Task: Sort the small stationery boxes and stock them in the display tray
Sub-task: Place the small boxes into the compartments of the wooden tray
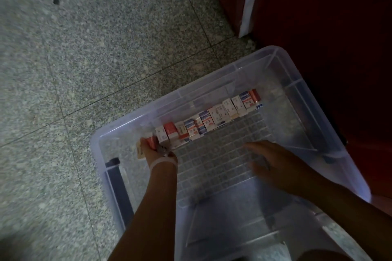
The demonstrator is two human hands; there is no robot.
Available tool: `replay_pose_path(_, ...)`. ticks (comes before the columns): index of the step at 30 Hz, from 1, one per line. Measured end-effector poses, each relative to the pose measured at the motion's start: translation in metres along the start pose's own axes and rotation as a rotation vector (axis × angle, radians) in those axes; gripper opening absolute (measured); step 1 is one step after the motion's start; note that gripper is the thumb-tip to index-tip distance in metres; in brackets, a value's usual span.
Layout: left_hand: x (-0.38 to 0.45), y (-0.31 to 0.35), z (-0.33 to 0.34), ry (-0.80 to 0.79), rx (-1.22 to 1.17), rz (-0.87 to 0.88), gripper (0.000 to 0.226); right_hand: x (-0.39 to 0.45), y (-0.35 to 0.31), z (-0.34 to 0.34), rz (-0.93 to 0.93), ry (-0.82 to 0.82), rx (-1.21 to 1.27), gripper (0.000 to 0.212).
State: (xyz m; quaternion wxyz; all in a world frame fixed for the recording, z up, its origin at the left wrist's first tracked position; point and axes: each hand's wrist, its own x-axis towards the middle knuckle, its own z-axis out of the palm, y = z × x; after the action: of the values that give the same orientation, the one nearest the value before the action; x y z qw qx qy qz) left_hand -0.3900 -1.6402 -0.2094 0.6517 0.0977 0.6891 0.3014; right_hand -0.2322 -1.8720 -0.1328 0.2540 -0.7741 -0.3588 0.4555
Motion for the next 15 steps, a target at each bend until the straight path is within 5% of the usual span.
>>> replay_pose_path(15,-0.066,-0.004,-0.036,0.078,-0.024,-0.130,0.035,-0.029,-0.039,-0.022,-0.025,-0.013,-0.073,0.052)
